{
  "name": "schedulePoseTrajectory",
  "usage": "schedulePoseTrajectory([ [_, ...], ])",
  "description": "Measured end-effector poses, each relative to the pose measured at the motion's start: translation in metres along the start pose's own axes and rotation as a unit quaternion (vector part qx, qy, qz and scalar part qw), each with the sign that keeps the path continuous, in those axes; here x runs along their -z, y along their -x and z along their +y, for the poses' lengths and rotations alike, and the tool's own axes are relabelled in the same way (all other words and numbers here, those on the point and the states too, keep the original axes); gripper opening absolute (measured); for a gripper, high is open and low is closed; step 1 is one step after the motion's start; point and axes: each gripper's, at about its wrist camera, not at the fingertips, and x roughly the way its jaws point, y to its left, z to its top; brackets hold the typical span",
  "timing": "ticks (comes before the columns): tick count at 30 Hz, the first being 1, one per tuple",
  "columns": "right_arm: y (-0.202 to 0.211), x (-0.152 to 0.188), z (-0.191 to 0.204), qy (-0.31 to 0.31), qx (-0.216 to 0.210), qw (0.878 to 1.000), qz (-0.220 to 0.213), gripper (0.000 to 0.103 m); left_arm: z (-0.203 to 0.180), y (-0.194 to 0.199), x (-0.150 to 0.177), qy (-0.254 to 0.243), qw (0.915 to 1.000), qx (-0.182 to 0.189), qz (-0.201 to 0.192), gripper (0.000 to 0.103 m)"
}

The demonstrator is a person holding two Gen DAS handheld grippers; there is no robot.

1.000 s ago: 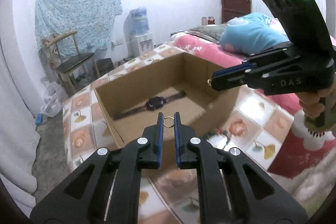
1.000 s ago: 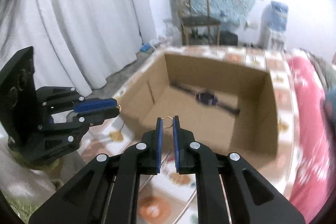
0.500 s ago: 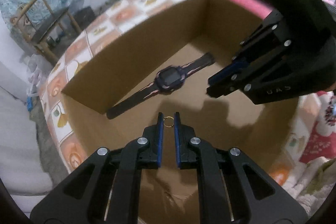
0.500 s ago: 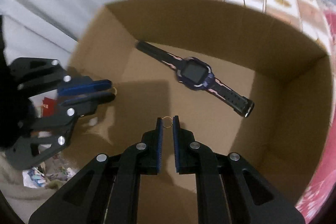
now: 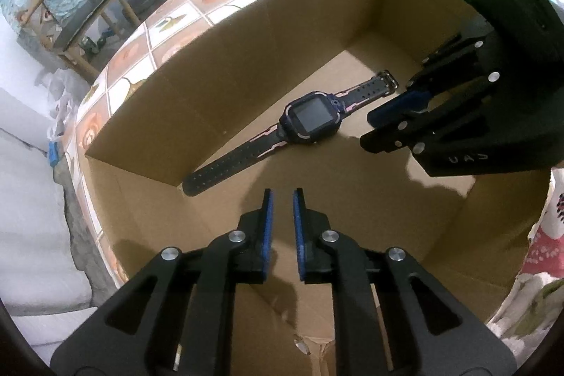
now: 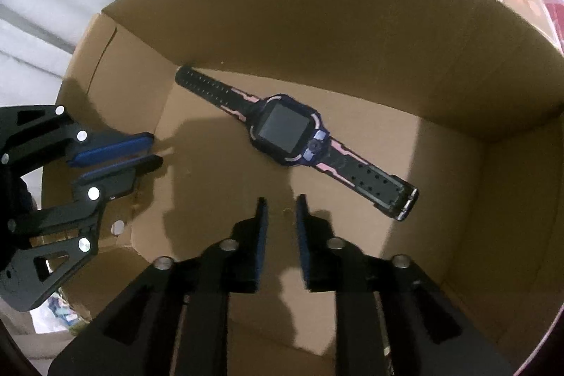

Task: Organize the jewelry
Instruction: 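Withdraw the right gripper from the box toward the remaining jewelry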

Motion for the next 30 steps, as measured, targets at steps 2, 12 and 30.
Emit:
schedulePoseTrajectory([
  [2,0.007,0.005,0.002,0.001,0.000,1.000,-0.013,0.022,0.003,0.004,-0.001,0.006,0.9999,-0.002,-0.009,0.017],
  [12,0.145,0.084,0.014,0.030,-0.062,0.974,-0.215,0.027,0.023,0.119,0.053,0.074,0.9805,0.022,-0.180,0.034],
  [30,0.041,0.197,0.058,-0.007,-0.091,0.980,-0.176,0.027,-0.034,0.080,0.201,0.151,0.9687,0.101,-0.168,0.052],
])
